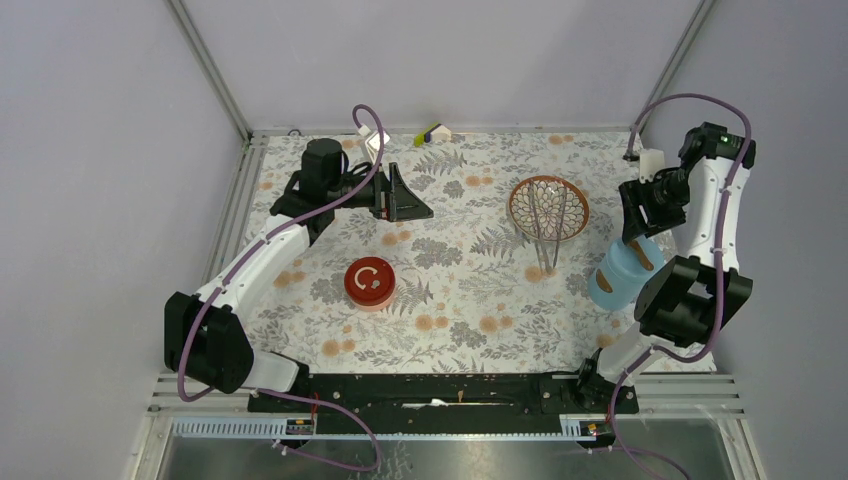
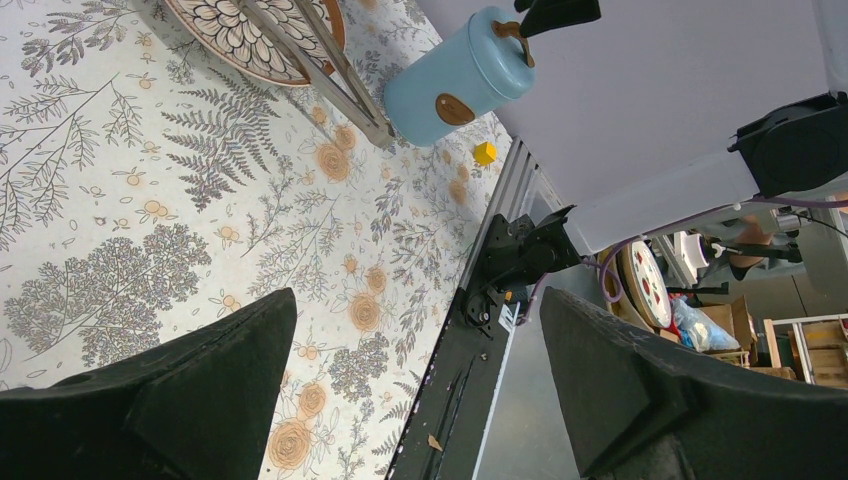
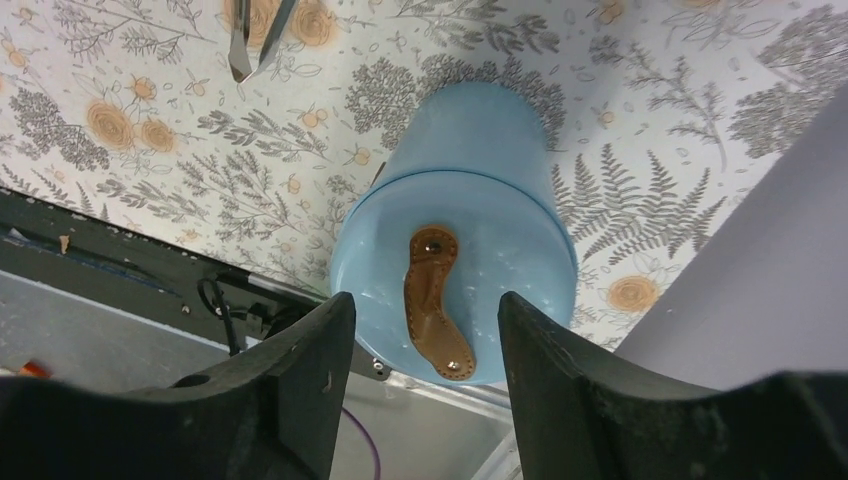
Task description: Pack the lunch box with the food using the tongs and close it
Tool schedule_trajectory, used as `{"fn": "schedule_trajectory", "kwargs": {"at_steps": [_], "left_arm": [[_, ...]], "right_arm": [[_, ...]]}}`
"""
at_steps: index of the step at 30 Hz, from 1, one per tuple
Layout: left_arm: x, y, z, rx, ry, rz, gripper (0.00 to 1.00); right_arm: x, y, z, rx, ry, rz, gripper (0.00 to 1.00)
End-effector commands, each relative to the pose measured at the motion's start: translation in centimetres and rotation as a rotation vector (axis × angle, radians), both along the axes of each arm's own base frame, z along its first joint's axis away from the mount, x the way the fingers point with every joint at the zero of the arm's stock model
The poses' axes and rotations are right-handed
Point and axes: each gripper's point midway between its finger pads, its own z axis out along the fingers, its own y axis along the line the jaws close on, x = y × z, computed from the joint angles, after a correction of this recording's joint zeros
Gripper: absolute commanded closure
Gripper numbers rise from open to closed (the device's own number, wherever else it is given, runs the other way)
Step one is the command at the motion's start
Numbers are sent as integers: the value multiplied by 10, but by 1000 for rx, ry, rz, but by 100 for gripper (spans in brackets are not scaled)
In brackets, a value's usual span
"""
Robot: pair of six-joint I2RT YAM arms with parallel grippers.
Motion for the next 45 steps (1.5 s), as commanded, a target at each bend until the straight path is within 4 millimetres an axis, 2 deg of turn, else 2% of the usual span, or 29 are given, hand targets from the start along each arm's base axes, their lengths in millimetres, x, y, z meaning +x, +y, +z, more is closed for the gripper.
{"fn": "schedule_trajectory", "kwargs": {"at_steps": [1,8,13,19,45], "left_arm": [[3,0,8,-6,-49,6,1],[2,-1,9,-8,-47,-3,1],[1,-2,9,-9,-46,-7,1],[0,-2,10,-11,-50,-12,1],[3,-3,5,-4,-40,-9,1]], "right_arm": [[-7,-5,25,-57,-49,28,38],[-26,-16,11,-147,-10,51,33],[-27,-18,-3,-152,6,53,32],[-21,-19,-11,-148,-9,36,33],[-35,-16,-48,-119,105,60,37]]}}
